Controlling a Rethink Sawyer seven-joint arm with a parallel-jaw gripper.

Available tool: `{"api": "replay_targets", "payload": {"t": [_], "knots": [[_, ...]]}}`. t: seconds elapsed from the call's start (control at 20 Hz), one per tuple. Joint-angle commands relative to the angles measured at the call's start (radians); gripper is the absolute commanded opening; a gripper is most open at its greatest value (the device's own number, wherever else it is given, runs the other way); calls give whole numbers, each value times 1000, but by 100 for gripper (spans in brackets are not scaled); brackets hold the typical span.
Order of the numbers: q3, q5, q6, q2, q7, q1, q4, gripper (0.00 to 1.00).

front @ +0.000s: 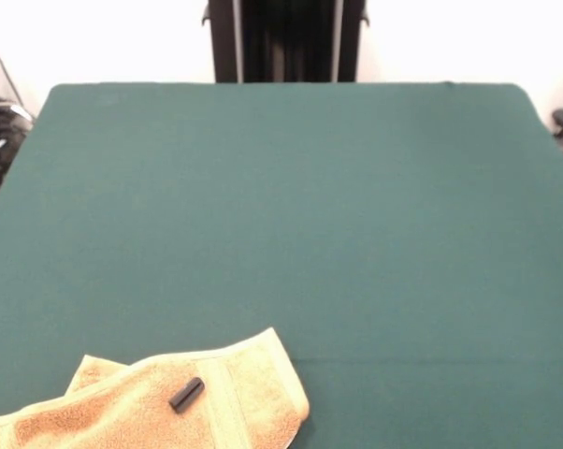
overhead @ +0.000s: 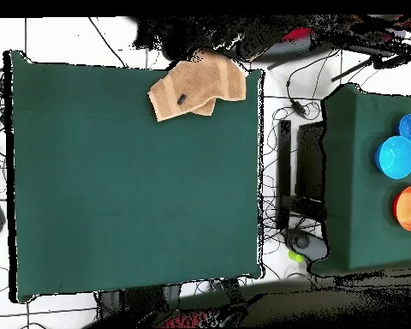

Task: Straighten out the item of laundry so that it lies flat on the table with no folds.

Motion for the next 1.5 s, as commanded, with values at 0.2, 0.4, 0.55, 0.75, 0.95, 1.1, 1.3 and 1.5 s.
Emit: {"api": "replay_targets", "payload": {"t": [0.2, 0.4, 0.55, 0.75, 0.95, 1.1, 1.3, 1.5], "knots": [[71, 67, 53, -94, 83, 29, -14, 0], [68, 62, 70, -92, 71, 28, -11, 0], [80, 74, 54, -88, 102, 28, -18, 0], [82, 75, 56, -86, 104, 30, -19, 0], [88, 83, 59, -82, 121, 31, -23, 0], [92, 88, 64, -78, 130, 31, -26, 0], [91, 90, 67, -75, 131, 32, -26, 0], [90, 90, 69, -73, 132, 33, -26, 0]]}}
